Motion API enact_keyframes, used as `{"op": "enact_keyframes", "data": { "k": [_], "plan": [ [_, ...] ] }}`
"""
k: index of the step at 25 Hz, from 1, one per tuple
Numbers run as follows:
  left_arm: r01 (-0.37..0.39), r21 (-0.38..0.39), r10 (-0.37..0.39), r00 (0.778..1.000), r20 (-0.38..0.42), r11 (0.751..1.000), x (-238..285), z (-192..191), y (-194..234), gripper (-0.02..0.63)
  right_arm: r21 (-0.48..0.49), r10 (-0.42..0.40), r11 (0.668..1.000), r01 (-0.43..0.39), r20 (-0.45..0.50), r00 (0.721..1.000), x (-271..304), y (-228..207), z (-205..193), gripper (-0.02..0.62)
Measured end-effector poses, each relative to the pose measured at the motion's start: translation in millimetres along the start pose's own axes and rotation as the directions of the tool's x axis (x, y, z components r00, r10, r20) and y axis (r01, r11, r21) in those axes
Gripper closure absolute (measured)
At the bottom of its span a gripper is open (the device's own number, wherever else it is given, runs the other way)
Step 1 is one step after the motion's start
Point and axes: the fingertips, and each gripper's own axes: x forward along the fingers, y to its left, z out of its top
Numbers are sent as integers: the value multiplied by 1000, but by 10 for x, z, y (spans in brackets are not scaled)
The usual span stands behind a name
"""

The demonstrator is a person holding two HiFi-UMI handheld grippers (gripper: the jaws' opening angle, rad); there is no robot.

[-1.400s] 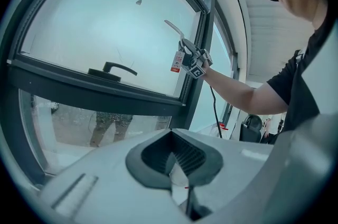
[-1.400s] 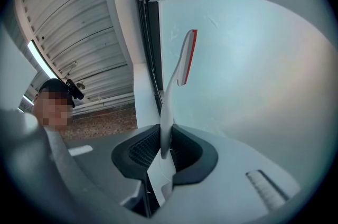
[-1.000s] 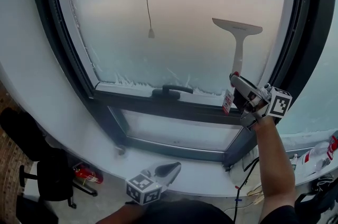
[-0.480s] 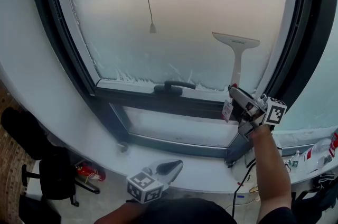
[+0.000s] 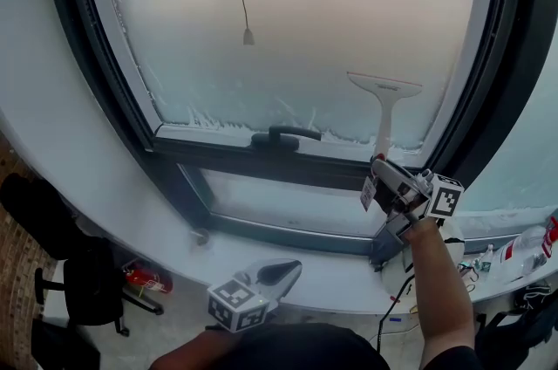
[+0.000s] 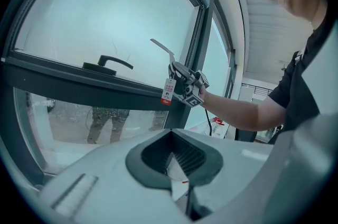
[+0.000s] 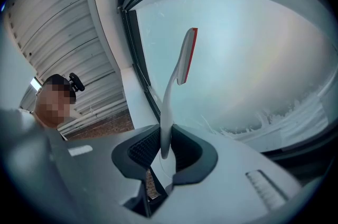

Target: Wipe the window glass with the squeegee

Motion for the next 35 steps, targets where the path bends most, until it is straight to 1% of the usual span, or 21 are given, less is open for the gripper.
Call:
{"op": "enact_keyframes", "data": {
  "k": [8,17,21,26,35],
  "plan": [
    [-8,2,8,1000,-1,1000,3,13,10,606,59,-14,998,15,-5,1000,-149,-158,-305,511],
    [-3,2,3,1000,-10,1000,30,14,-18,606,111,-41,993,43,-14,999,-272,-306,-561,512],
    [7,2,-7,1000,-13,1000,41,-45,-22,606,131,-59,990,62,-22,998,-336,-374,-685,512],
    [8,-7,-8,1000,-25,1000,56,-11,-56,606,162,-71,984,74,-24,997,-401,-457,-822,512],
    [2,-8,-2,1000,-26,1000,91,-78,-12,606,216,-84,972,89,-32,996,-467,-565,-1069,512]
  ]
}}
